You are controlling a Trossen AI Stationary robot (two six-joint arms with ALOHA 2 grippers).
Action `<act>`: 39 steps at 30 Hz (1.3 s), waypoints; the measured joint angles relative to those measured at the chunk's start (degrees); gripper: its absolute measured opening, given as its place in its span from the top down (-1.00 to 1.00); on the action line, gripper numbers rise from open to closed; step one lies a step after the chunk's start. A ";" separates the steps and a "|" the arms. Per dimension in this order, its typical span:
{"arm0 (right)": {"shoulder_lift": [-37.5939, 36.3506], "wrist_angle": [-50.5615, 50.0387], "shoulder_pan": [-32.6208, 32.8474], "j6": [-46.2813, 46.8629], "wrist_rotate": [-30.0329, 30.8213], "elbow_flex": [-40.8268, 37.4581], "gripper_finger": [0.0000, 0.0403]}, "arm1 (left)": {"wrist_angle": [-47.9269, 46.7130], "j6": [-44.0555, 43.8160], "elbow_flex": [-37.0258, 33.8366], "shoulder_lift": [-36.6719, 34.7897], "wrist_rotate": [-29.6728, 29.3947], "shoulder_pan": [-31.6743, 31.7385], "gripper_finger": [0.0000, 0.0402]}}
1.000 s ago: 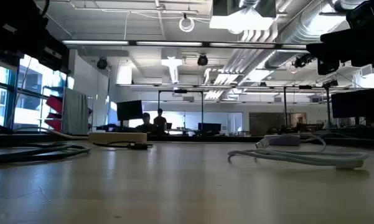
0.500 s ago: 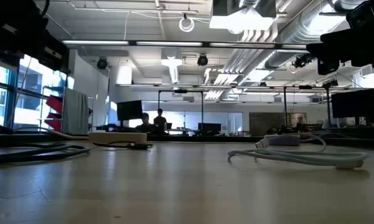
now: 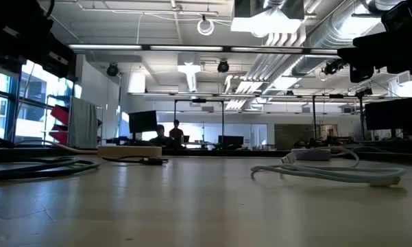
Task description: Insert USB
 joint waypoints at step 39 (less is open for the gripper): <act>0.00 0.00 0.00 0.00 0.01 -0.01 0.23 | 0.60 -47.98 -0.07 1.15 -22.91 0.00 0.43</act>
